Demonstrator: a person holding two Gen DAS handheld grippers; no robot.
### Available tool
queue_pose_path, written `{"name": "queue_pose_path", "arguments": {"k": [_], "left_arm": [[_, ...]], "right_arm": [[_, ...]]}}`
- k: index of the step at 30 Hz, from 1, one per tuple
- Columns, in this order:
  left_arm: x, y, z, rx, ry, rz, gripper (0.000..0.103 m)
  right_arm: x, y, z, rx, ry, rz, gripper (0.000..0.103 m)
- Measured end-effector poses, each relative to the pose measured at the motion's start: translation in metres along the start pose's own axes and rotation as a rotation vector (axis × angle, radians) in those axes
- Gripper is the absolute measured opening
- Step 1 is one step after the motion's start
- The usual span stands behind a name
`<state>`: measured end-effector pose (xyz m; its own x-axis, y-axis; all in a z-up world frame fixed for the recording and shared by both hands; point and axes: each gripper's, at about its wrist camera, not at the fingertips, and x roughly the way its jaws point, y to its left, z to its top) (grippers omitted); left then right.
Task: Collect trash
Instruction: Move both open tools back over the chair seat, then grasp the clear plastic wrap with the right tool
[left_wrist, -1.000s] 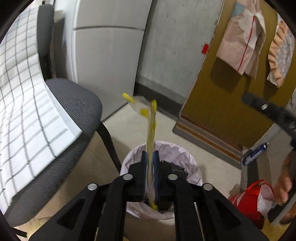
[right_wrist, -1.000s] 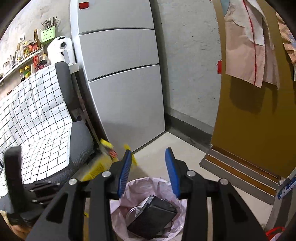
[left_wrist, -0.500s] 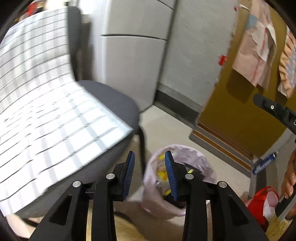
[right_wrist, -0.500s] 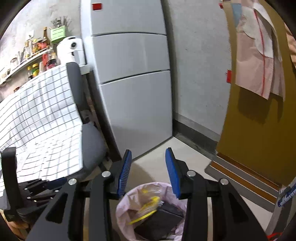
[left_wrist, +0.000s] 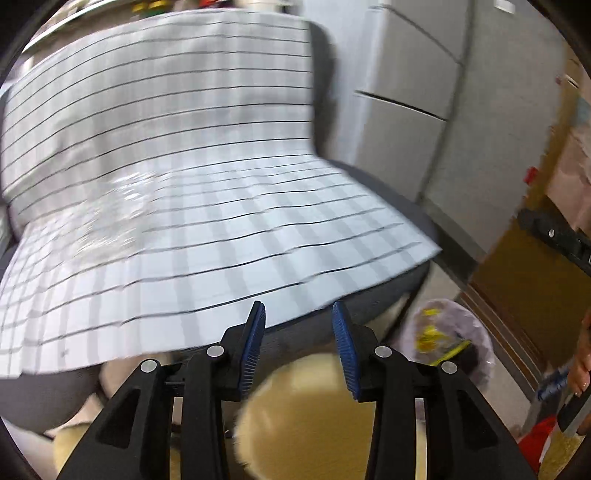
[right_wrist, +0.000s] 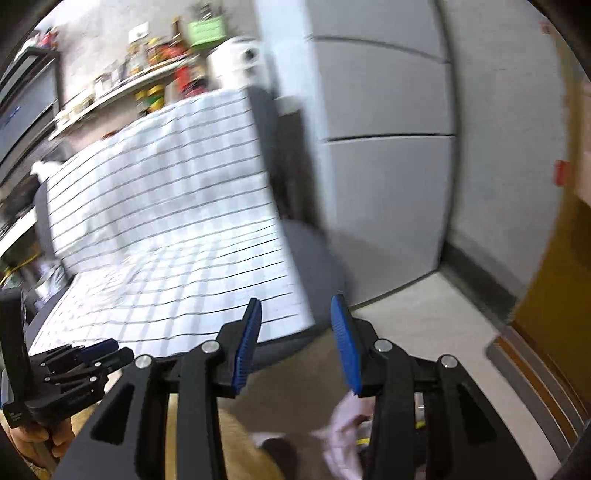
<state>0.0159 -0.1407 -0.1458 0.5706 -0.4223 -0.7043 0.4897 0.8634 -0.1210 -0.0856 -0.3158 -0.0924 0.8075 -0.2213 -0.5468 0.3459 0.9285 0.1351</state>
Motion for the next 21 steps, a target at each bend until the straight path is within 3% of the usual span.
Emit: {"name": "queue_pose_path", "arguments": {"k": [5, 13, 16, 21], "left_arm": [[-0.016, 0.066, -0.002, -0.120, -0.028, 0.142, 0.044], [-0.054, 0.154, 0.003, -0.270, -0.089, 0.396, 0.068], [-0.061, 0.175, 0.007, -0.295, -0.089, 0.452, 0.075], [-0.055, 0.202, 0.013, -0.329, -0.074, 0.491, 0.076]], "right_arm": [[0.042, 0.070, 0.006, -0.116, 0.077, 0.146, 0.046], [0.108, 0.171, 0.019, -0.232, 0.165, 0.304, 0.046], [0.130, 0.199, 0.021, -0.253, 0.191, 0.335, 0.046], [0.180, 0.245, 0.023, -0.276, 0.255, 0.345, 0.046]]}}
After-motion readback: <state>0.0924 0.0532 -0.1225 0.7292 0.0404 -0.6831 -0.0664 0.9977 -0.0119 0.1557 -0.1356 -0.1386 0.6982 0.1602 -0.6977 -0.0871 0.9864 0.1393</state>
